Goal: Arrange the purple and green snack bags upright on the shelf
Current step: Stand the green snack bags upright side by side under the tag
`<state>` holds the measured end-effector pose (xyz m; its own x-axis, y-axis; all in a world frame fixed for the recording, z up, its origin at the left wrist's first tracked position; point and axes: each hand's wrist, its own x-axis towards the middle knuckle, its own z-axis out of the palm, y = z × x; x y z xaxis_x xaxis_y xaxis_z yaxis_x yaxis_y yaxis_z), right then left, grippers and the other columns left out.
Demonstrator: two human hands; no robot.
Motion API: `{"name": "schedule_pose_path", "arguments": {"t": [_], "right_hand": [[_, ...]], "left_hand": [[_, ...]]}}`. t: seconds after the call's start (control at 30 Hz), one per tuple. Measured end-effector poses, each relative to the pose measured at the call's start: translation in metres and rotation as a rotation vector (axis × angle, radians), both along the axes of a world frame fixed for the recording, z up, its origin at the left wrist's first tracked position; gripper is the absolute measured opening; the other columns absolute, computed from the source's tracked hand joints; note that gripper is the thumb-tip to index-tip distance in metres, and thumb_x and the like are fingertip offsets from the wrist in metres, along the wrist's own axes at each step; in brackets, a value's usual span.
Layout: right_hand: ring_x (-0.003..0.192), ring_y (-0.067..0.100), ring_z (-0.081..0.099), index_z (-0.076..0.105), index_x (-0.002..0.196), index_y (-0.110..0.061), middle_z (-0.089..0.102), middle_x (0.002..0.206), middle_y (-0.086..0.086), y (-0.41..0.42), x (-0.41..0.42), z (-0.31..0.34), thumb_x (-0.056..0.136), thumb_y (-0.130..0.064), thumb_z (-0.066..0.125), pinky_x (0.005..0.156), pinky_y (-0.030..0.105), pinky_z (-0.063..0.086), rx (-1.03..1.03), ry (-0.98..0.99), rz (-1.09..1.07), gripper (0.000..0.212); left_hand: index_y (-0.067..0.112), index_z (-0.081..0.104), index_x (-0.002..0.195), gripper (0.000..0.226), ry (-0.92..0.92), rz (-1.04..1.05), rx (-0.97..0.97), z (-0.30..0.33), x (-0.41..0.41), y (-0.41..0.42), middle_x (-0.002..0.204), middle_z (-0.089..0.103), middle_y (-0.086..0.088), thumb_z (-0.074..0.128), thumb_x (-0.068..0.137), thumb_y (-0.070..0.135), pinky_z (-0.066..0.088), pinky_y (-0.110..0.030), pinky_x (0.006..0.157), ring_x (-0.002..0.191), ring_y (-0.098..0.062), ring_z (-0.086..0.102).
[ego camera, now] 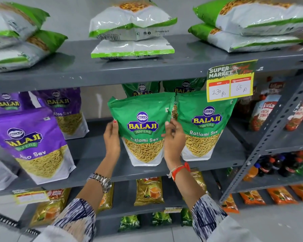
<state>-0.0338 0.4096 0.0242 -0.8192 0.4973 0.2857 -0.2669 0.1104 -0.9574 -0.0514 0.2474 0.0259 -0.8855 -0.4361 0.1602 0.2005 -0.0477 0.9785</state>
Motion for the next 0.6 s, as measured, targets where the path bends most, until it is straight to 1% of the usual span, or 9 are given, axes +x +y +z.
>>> {"name": "schedule_pose_path", "arguments": {"t": [0.07, 0.13, 0.2, 0.23, 0.33, 0.4, 0.47, 0.53, 0.6], "right_hand": [[0.077, 0.027, 0.069, 0.056, 0.111, -0.027, 0.072, 0.093, 0.004, -0.003, 0.005, -0.023, 0.087, -0.057, 0.043, 0.068, 0.049, 0.057, 0.096, -0.088, 0.024, 0.040], [0.078, 0.024, 0.068, 0.053, 0.105, -0.031, 0.071, 0.089, 0.003, -0.004, 0.008, -0.040, 0.082, -0.073, 0.029, 0.067, 0.048, 0.057, 0.201, -0.134, 0.039, 0.054], [0.077, 0.020, 0.067, 0.054, 0.104, -0.028, 0.070, 0.085, 0.001, -0.002, 0.009, -0.049, 0.079, -0.079, 0.021, 0.067, 0.045, 0.057, 0.239, -0.160, 0.041, 0.065], [0.077, 0.019, 0.067, 0.054, 0.103, -0.028, 0.070, 0.084, 0.000, -0.001, 0.009, -0.052, 0.079, -0.079, 0.021, 0.067, 0.044, 0.057, 0.246, -0.163, 0.040, 0.065], [0.076, 0.020, 0.067, 0.053, 0.099, -0.032, 0.070, 0.083, 0.000, 0.001, 0.009, -0.052, 0.082, -0.073, 0.027, 0.066, 0.045, 0.057, 0.232, -0.164, 0.046, 0.052], [0.074, 0.024, 0.068, 0.051, 0.096, -0.037, 0.070, 0.083, 0.001, 0.002, 0.008, -0.051, 0.082, -0.069, 0.030, 0.065, 0.046, 0.057, 0.205, -0.161, 0.044, 0.041], [0.071, 0.025, 0.067, 0.048, 0.094, -0.037, 0.070, 0.080, 0.000, 0.002, 0.007, -0.051, 0.081, -0.070, 0.031, 0.063, 0.046, 0.057, 0.197, -0.157, 0.033, 0.039], [0.071, 0.026, 0.067, 0.050, 0.096, -0.033, 0.069, 0.078, 0.002, 0.003, 0.006, -0.054, 0.079, -0.076, 0.029, 0.063, 0.046, 0.057, 0.189, -0.152, 0.040, 0.050], [0.078, 0.028, 0.069, 0.054, 0.107, -0.024, 0.071, 0.087, 0.007, 0.005, 0.003, -0.058, 0.077, -0.080, 0.026, 0.067, 0.047, 0.057, 0.164, -0.156, 0.056, 0.069]], "left_hand": [[0.027, 0.059, 0.098, 0.024, -0.155, -0.120, 0.006, -0.017, 0.005, 0.003, 0.110, 0.064, -0.005, 0.039, 0.092, 0.041, 0.045, -0.043, 0.095, 0.098, -0.021, 0.060], [0.021, 0.054, 0.116, 0.037, -0.242, -0.184, 0.026, -0.027, 0.013, 0.010, 0.125, 0.059, -0.008, 0.037, 0.091, 0.043, 0.044, -0.047, 0.100, 0.111, -0.027, 0.058], [0.020, 0.051, 0.115, 0.033, -0.237, -0.188, 0.046, -0.032, 0.017, 0.015, 0.121, 0.059, -0.005, 0.038, 0.092, 0.039, 0.044, -0.044, 0.098, 0.106, -0.024, 0.058], [0.022, 0.051, 0.113, 0.028, -0.222, -0.185, 0.054, -0.031, 0.019, 0.018, 0.115, 0.060, -0.002, 0.038, 0.092, 0.036, 0.044, -0.043, 0.098, 0.101, -0.021, 0.058], [0.023, 0.049, 0.113, 0.025, -0.181, -0.214, 0.048, -0.032, 0.020, 0.021, 0.104, 0.061, 0.006, 0.038, 0.093, 0.032, 0.044, -0.040, 0.095, 0.093, -0.010, 0.059], [0.022, 0.049, 0.116, 0.028, -0.168, -0.242, 0.025, -0.034, 0.020, 0.022, 0.108, 0.061, 0.004, 0.038, 0.093, 0.032, 0.045, -0.039, 0.095, 0.095, -0.007, 0.059], [0.021, 0.049, 0.119, 0.030, -0.167, -0.246, 0.019, -0.034, 0.021, 0.022, 0.110, 0.061, 0.003, 0.038, 0.093, 0.032, 0.046, -0.040, 0.095, 0.097, -0.008, 0.059], [0.021, 0.049, 0.120, 0.031, -0.170, -0.238, 0.024, -0.035, 0.019, 0.023, 0.113, 0.061, 0.000, 0.038, 0.093, 0.032, 0.046, -0.042, 0.095, 0.097, -0.008, 0.059], [0.020, 0.048, 0.118, 0.029, -0.165, -0.228, 0.019, -0.035, 0.018, 0.023, 0.111, 0.061, 0.001, 0.038, 0.094, 0.030, 0.046, -0.042, 0.096, 0.095, -0.008, 0.059]]}}
